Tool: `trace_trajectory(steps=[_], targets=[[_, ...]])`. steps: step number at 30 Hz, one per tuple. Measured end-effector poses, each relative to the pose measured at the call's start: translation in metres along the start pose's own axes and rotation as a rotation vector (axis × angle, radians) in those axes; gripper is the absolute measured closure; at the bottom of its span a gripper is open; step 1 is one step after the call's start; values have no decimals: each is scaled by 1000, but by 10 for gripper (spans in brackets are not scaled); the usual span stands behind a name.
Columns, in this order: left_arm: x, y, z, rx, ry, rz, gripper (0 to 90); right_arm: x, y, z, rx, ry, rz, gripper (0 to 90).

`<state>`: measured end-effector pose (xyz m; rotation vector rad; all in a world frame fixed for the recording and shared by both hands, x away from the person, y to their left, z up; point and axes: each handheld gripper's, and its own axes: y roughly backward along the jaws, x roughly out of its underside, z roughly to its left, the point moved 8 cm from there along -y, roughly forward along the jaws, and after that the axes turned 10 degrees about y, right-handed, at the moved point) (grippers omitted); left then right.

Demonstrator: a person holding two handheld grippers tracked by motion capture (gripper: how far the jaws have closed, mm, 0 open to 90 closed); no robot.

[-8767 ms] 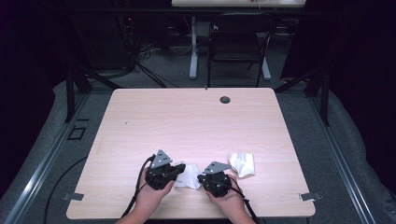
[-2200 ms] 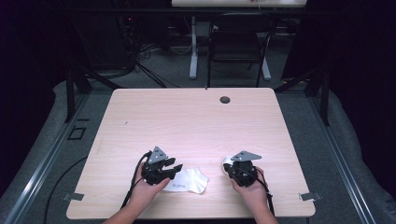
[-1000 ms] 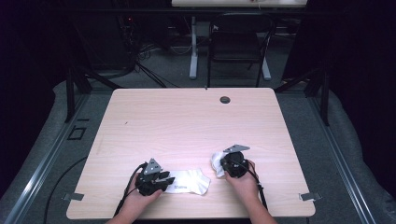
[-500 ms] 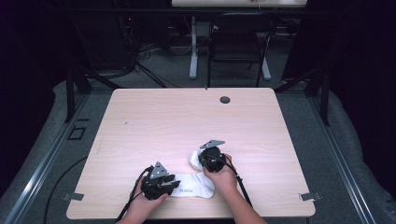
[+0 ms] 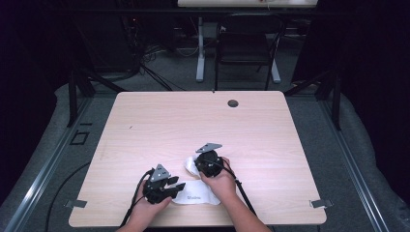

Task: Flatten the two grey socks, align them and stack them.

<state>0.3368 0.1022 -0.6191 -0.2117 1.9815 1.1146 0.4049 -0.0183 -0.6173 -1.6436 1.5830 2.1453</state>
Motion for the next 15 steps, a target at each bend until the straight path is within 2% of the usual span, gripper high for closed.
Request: trace_trajectory(steps=[5,9,12,15], targets=[[-10,3,9,-22,4,-24,597,-3,13,1,-20,5,-24,782],[-16,1,17,-58,1,-28,594,0,19,7,-34,40,-16,744],[-20,0,20,-72,9,-32,590,2,20,14,-46,55,-26,721],[-21,0,22,-68,13,-32,590,8,21,21,-62,86,-5,692]])
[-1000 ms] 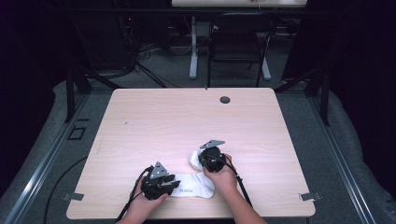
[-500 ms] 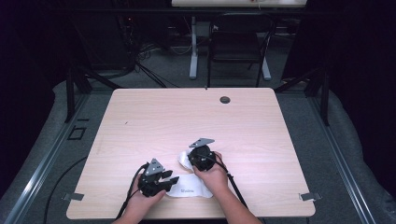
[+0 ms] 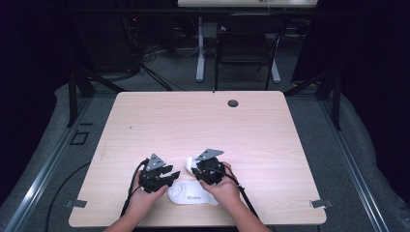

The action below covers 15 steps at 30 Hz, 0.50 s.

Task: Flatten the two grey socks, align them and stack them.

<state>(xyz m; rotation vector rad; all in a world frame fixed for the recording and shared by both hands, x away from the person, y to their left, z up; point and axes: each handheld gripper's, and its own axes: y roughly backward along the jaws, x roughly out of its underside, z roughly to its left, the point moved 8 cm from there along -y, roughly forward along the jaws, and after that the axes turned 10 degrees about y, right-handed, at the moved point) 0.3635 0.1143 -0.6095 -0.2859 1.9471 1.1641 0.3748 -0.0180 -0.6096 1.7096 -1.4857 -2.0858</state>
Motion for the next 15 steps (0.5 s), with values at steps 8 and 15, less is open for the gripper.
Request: trace_trajectory(steps=[8,15], targets=[[-2,-2,3,1,20,-1,590,12,-8,3,35,45,47,757],[-6,-7,4,-6,37,-1,585,12,-9,3,40,24,49,885]])
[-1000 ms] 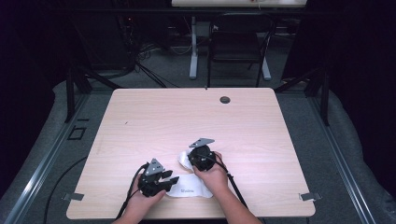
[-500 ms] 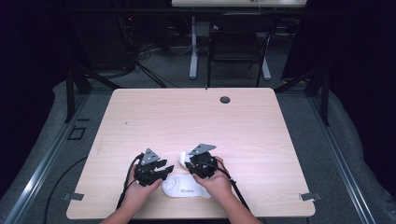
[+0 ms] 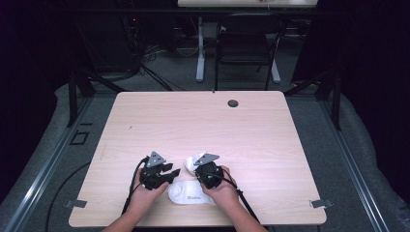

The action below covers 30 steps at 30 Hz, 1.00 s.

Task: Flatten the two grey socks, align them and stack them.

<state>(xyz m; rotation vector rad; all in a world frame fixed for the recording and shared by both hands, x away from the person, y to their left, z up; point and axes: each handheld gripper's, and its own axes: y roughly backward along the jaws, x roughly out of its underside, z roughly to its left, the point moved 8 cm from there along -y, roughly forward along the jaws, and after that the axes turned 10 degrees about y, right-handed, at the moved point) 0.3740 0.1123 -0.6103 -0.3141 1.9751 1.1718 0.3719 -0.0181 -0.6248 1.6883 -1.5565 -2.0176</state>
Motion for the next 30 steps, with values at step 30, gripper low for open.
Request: trace_trajectory(steps=[30], targets=[[-12,-36,-16,-20,-63,61,895,-11,25,-21,45,-139,-109,890]])
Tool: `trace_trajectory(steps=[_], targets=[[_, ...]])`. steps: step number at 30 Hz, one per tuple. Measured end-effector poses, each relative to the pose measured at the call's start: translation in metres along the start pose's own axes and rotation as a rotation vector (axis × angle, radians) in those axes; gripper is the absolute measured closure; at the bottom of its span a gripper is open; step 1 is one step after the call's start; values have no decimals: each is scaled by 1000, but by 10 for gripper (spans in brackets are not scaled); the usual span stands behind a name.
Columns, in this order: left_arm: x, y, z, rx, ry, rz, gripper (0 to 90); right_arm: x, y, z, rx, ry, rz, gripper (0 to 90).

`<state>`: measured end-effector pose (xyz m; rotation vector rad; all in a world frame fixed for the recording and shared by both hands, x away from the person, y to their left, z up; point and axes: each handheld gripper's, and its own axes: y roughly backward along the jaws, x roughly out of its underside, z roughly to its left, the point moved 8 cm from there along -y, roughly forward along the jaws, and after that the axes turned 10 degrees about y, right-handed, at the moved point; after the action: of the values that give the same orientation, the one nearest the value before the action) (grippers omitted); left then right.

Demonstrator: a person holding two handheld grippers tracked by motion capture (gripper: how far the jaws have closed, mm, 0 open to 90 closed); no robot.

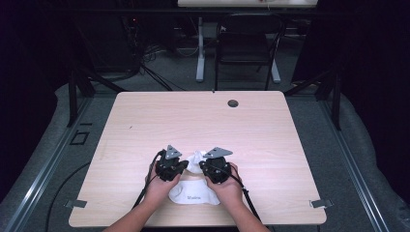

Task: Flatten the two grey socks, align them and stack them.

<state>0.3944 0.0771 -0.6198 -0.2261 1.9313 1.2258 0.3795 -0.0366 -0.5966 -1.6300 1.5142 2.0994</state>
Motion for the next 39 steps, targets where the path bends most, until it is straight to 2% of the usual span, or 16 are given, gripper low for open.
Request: trace_trajectory(steps=[14,16,21,24,28,31,34,36,39], targets=[[17,1,15,-13,3,54,892,-4,17,-27,63,-70,-37,890],[17,1,17,-15,5,49,891,-2,20,-32,74,-85,-42,890],[18,3,20,-22,3,48,887,10,27,-49,105,-113,-20,890],[17,3,22,-28,-3,44,888,22,27,-55,103,-140,3,889],[17,2,24,-33,3,41,888,39,23,-58,98,-177,42,888],[16,2,25,-32,6,40,888,46,20,-59,100,-169,65,888],[16,2,26,-30,9,38,887,52,20,-60,92,-182,95,881],[16,2,26,-29,10,38,886,53,22,-61,95,-201,83,869],[15,1,26,-28,12,35,881,46,31,-63,117,-179,42,844]])
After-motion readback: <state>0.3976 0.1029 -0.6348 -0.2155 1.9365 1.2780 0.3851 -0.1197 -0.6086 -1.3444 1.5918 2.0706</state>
